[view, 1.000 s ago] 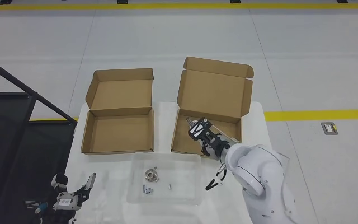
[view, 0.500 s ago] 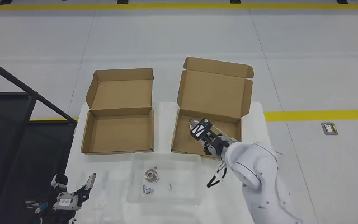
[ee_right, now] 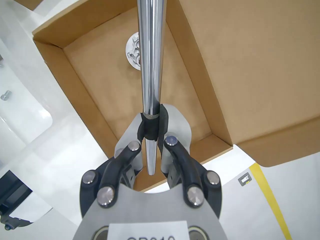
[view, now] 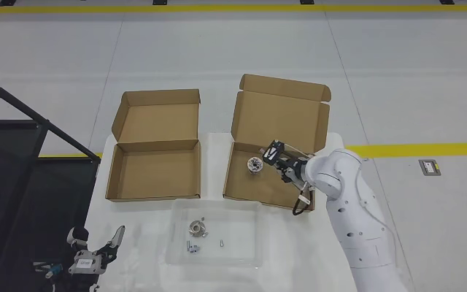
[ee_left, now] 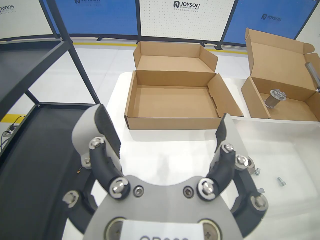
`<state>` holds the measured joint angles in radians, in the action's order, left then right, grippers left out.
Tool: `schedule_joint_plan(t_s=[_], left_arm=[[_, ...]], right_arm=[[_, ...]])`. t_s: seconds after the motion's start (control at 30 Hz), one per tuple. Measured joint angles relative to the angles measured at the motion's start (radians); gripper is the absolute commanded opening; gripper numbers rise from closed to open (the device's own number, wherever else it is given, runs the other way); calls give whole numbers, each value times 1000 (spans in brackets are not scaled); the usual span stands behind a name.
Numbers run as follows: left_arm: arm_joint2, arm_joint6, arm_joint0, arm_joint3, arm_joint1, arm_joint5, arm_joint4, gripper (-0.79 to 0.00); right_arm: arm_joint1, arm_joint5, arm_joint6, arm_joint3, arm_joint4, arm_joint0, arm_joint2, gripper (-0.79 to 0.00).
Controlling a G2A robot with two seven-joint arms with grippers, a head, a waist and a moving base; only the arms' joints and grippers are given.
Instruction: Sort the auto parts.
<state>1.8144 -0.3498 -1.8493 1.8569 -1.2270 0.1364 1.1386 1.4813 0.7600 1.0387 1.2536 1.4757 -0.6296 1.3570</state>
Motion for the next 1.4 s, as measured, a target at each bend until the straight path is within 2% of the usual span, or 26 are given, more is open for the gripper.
schedule_joint_plan(t_s=[0.37,0.47,0.63,0.83,1.1,1.37,1.4], left_arm=[[0,0,0,0,0,0,0,0],[0,0,0,0,0,0,0,0],[0,0,0,0,0,0,0,0],[0,0,0,0,0,0,0,0],[0,0,0,0,0,0,0,0],[0,0,0,0,0,0,0,0],[0,0,0,0,0,0,0,0]], right_arm=[[0,-3,-2,3,-1,-4,1,-785],[-3,-58,-71,-18,18,-20,-2,-785],[-10,-97,-223,-161,39,19,1,-785],[-14,-68,-325,-379,48,106,-23,-785],[1,-97,-316,-608,65,221,-95,-785],[17,-110,-335,-746,58,294,-144,-785],[18,-108,-340,-762,57,303,-150,-674]])
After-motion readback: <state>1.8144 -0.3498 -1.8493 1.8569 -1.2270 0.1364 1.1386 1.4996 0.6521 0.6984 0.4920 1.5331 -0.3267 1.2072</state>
